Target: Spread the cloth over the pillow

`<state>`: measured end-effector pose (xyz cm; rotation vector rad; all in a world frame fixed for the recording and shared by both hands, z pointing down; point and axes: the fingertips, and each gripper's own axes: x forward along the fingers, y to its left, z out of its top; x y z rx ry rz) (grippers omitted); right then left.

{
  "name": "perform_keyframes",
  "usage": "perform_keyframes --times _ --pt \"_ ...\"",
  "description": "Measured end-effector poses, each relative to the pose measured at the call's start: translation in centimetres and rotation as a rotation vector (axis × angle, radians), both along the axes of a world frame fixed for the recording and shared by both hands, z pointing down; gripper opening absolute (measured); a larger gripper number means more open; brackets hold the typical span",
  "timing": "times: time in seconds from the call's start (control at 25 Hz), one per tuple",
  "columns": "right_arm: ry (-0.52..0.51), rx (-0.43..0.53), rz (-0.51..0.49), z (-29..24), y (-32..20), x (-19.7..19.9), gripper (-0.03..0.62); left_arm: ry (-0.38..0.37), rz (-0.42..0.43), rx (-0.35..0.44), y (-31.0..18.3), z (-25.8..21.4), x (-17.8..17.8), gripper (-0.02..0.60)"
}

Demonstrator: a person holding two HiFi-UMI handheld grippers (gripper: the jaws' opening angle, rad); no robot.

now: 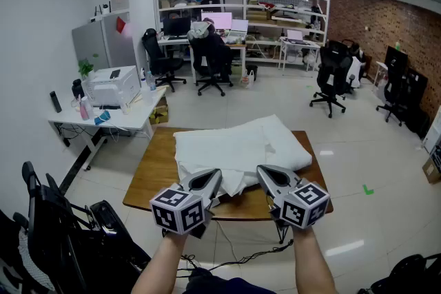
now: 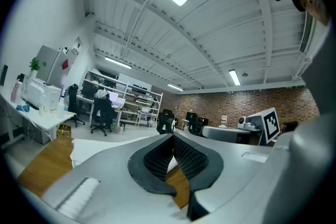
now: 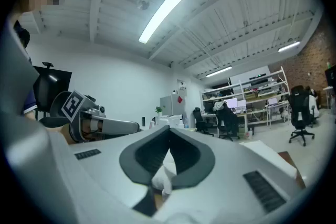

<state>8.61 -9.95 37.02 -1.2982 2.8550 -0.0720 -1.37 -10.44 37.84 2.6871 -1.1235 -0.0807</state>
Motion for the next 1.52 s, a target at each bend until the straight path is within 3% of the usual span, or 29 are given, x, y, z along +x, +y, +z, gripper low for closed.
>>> perform_keyframes --times 0.28,0.72,1.16,1.52 --pt "0.0 -0.015 -0.001 0.6 -1.7 -0.7 0.008 -0.015 -0.016 -0.012 -1.7 0.5 -1.3 0.0" --pt "0.014 -0.054 -0.017 2.1 -7.1 -3.6 0.008 -0.028 -0.098 -0.057 -7.8 2.6 -6.7 0.0" --pt "0.033 -0.091 0.116 4.1 -13.0 -2.0 0.008 -0.027 -0.04 -0.101 -15.1 4.7 -7.7 0.0" --pt "0.058 -0.115 0.281 5.5 -15.5 0.7 0.008 -0.089 0.05 -0.097 -18.9 6.7 -7.0 0.0"
